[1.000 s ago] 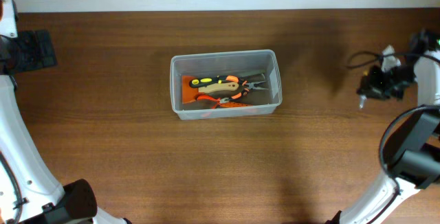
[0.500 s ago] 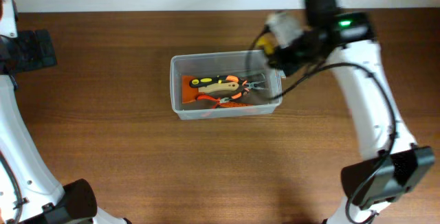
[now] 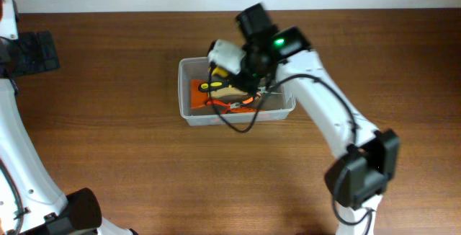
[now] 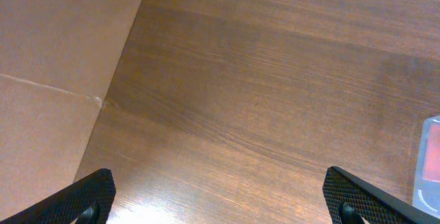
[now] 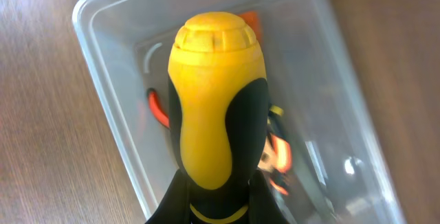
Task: Pack container
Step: 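Carry the screwdriver into the container and release it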
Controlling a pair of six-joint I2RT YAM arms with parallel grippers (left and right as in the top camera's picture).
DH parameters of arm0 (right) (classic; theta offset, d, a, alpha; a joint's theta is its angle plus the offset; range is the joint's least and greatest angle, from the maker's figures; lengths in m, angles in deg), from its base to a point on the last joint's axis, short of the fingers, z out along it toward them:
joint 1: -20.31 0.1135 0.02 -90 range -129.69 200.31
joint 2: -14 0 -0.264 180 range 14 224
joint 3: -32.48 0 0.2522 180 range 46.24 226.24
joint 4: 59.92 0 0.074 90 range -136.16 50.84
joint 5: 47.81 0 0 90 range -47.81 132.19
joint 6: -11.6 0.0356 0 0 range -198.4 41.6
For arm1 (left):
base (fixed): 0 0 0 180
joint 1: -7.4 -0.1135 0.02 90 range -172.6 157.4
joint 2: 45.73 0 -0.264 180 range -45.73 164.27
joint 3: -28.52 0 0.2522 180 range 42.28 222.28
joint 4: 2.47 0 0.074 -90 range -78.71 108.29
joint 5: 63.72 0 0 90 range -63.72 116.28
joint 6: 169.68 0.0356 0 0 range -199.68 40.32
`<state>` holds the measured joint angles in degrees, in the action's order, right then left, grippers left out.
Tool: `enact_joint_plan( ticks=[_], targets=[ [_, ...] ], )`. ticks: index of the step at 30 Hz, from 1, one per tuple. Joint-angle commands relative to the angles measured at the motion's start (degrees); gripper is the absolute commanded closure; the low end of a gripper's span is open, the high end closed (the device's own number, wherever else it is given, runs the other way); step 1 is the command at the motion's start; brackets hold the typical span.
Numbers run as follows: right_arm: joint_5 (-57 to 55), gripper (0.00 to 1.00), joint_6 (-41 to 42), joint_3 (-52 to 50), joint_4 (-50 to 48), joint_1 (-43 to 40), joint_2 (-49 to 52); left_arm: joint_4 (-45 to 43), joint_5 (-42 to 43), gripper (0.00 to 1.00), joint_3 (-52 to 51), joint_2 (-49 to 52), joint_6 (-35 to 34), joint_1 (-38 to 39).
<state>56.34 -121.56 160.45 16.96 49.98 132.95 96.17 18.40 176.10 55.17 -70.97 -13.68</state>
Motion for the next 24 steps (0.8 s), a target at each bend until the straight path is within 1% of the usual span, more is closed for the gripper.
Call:
enact_joint_plan(
  ticks=[1,3,8,14,15,16,17,19,20,21,24],
  targets=[
    [-0.5,0.96,-5.7,0.4,0.0,2.3,3.8,0.1,0.6,0.01,0.2,-1.6,-0.7,-0.3],
    [-0.6,0.96,-9.0,0.4,0.5,3.5,5.8,0.1,0.6,0.01,0.2,-1.6,-0.7,-0.3],
    [-1.6,0.96,-12.1,0.4,0.5,6.1,9.1,0.1,0.6,0.01,0.2,-1.6,-0.7,-0.3],
    [-1.6,0.96,-12.6,0.4,0.2,7.8,11.3,0.1,0.6,0.01,0.2,-1.6,-0.7,-0.3],
    [-1.6,0.85,-12.5,0.4,0.2,7.9,11.5,0.1,0.6,0.01,0.2,-1.6,-0.7,-0.3],
    [-1.9,0.64,-12.4,0.4,0.3,7.9,11.6,0.1,0.6,0.01,0.2,-1.6,-0.7,-0.3],
    [-3.0,0.56,-11.8,0.4,0.3,7.9,11.6,0.1,0.6,0.01,0.2,-1.6,-0.7,-0.3],
    [-7.1,0.51,-11.0,0.6,0.3,7.9,11.2,0.1,0.6,0.01,0.2,-1.6,-0.7,-0.3],
    [-10.2,0.35,-10.0,0.8,0.3,7.9,10.9,0.1,0.6,0.01,0.2,-1.6,-0.7,-0.3],
    [-13.9,0.00,-8.5,1.3,0.3,7.8,10.3,0.1,0.6,0.01,0.2,-1.6,-0.7,-0.3],
    [-16.2,0.01,-6.8,2.7,0.4,7.4,8.0,0.1,0.6,0.01,0.2,-1.6,-0.7,-0.3]
  ],
)
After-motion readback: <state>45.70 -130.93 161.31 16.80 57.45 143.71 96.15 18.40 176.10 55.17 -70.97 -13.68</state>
